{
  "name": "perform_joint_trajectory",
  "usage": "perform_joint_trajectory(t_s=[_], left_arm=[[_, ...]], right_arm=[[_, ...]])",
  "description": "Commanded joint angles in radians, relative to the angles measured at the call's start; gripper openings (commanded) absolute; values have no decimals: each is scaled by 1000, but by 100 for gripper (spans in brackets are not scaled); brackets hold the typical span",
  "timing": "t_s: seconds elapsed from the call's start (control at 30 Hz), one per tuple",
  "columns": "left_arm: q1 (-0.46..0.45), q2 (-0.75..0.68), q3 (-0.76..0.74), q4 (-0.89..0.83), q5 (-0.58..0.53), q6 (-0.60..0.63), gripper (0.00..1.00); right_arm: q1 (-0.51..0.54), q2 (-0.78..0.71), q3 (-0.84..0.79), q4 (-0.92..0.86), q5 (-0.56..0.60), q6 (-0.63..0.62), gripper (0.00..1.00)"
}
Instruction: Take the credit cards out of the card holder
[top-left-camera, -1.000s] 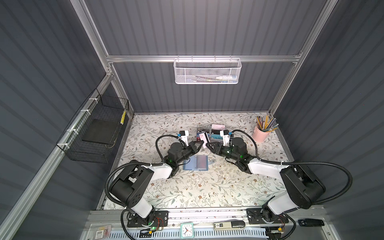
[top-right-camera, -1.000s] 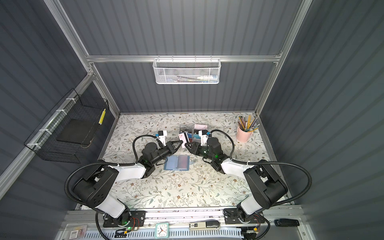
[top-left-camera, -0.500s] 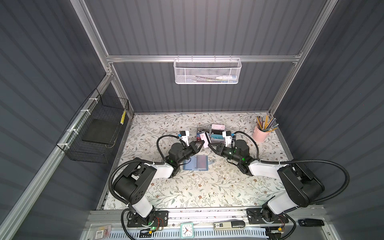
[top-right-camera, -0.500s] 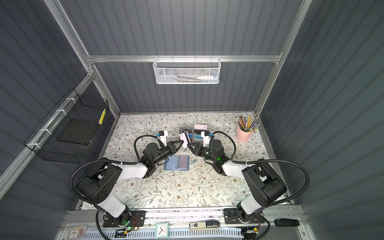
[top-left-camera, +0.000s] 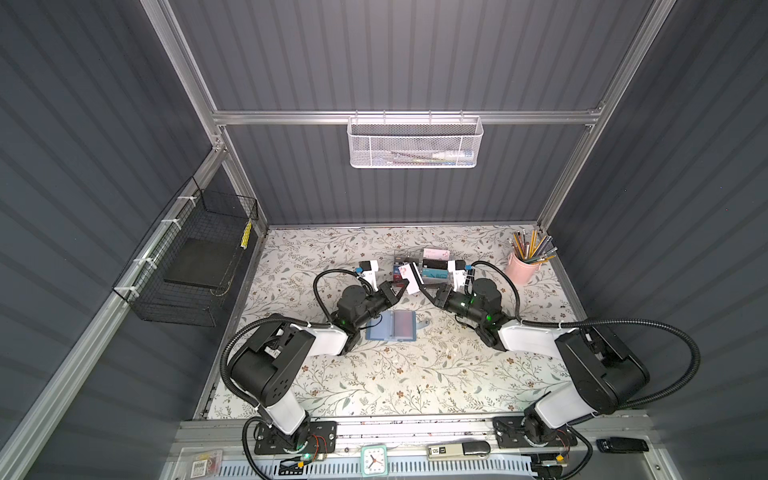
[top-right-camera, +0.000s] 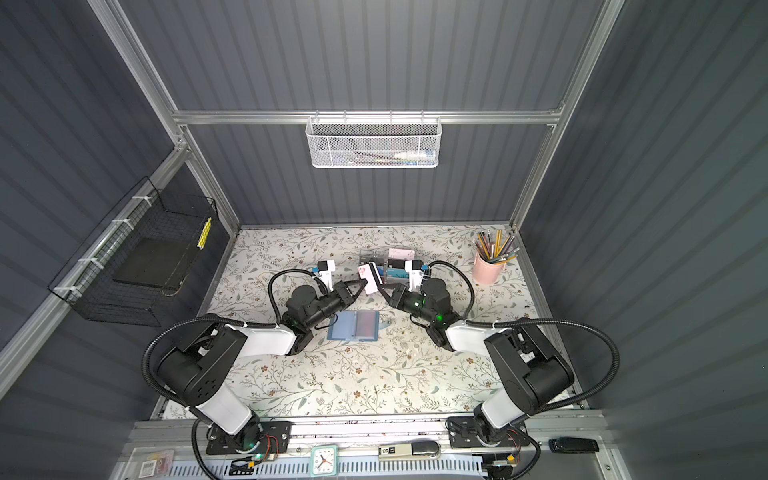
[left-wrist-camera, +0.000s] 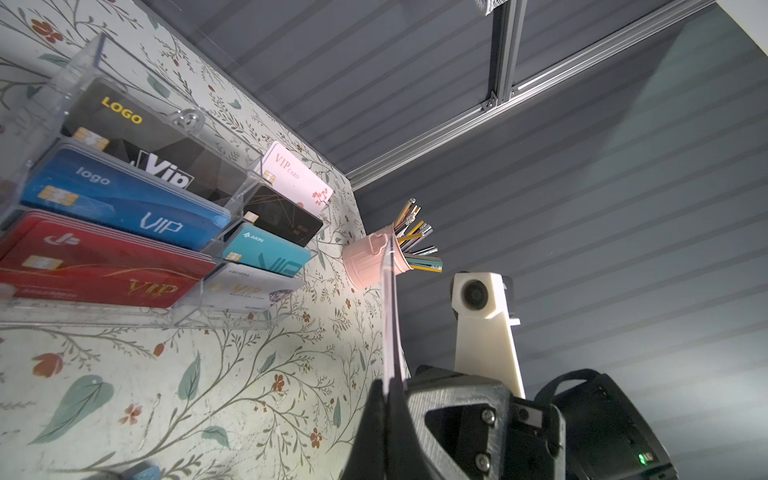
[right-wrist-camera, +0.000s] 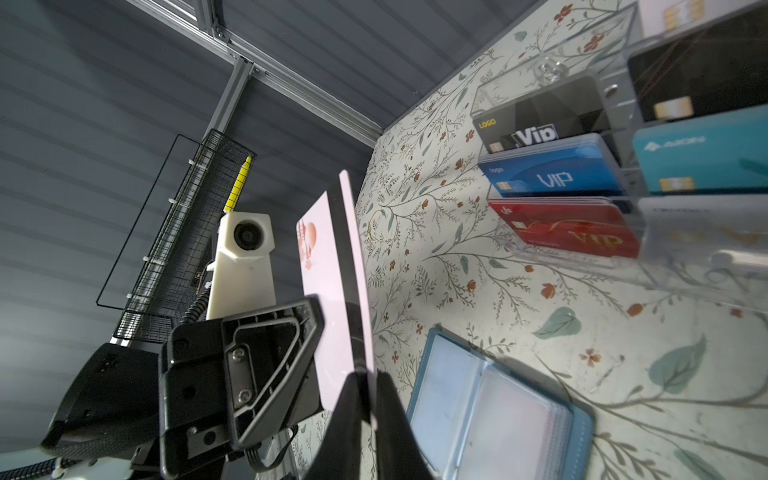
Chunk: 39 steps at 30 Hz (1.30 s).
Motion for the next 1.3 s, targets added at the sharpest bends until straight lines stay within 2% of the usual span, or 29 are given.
perform_joint_trajectory(t_s=[0.0,0.1,0.2,0.47,0.73,0.87,0.9,0.93,1.03,1.13,1.27], left_arm=[[-10,28,27,-1,23,0,6],[-10,31,26,-3,19,2,14],[-10,24,30,-33,14,12,30],[-10,7,44,-104,-4,34,35],[-10,-31,55,-220,-57,46,57],[-26,-62,84,-336,-105,73,81],[-38,-68,90,-359,-120,83,94],[-49,-73,94,-371,-135,89,99],[-76,-80,100,-432,-194,67,100],[-100,-40,92,-380,-225,-17,100],[-123,21,86,-269,-240,-126,100]], right_arm=[[1,-4,3,49,-16,-6,7],[1,-10,3,46,-11,-8,2],[-1,-19,6,22,-3,-18,0],[-1,-82,11,-118,52,-93,0],[3,-185,17,-382,246,-241,0],[7,-214,11,-458,342,-268,0],[8,-217,11,-466,360,-263,0],[8,-219,15,-478,382,-252,0],[26,-222,47,-538,482,-228,0],[60,-226,72,-568,604,-199,0],[81,-231,89,-571,682,-153,0]])
